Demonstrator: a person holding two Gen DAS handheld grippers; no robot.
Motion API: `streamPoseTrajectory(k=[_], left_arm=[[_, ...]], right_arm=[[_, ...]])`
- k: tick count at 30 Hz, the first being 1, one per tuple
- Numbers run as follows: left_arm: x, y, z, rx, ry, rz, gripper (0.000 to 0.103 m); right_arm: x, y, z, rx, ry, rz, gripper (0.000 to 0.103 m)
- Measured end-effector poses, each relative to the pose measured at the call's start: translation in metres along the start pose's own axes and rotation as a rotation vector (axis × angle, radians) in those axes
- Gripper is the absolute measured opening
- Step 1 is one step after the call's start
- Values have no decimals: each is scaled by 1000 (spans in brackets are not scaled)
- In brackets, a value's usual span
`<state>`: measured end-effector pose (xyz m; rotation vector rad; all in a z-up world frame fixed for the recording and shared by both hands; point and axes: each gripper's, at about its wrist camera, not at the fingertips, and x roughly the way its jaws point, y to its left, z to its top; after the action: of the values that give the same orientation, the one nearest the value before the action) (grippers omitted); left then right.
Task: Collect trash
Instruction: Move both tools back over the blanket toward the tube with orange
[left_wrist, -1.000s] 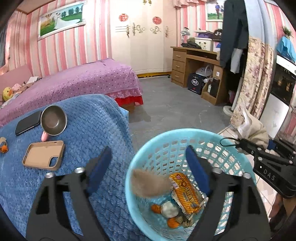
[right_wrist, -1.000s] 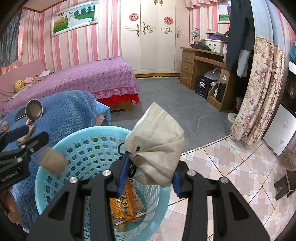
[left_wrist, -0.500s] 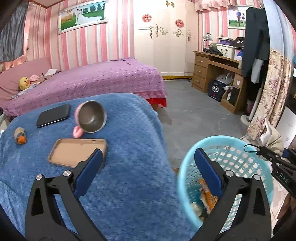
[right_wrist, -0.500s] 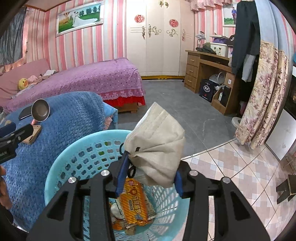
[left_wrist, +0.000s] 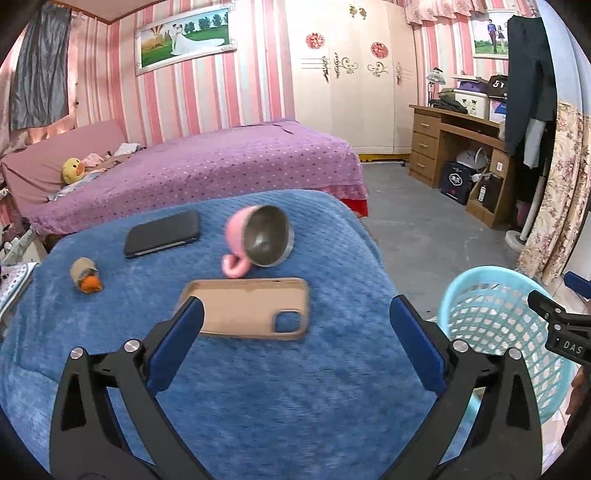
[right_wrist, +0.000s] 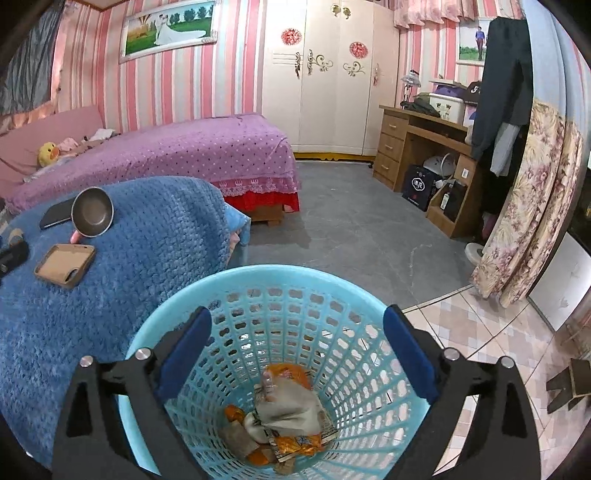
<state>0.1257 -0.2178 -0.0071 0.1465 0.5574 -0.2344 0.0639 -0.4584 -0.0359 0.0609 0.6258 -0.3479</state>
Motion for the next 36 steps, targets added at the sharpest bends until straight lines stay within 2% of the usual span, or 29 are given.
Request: streamPoseTrajectory(k=[5,10,21,30,36], left_arm=[[-5,41,5,-18,-8,46,97],[-6,81,5,-40,0,94,97],[-10,173,5,-83,-2,150,97],[13,257,-13,-123,44,270,97],[20,312,-19,-147,39,369,97]], right_arm=[[4,20,6,9,6,-30,98],[7,43,11,-10,0,-46,98],[1,98,16,-39,-25,-8,98],[7,172,26,-78,-19,103,98],[9,236,37,-126,-23,195,98]])
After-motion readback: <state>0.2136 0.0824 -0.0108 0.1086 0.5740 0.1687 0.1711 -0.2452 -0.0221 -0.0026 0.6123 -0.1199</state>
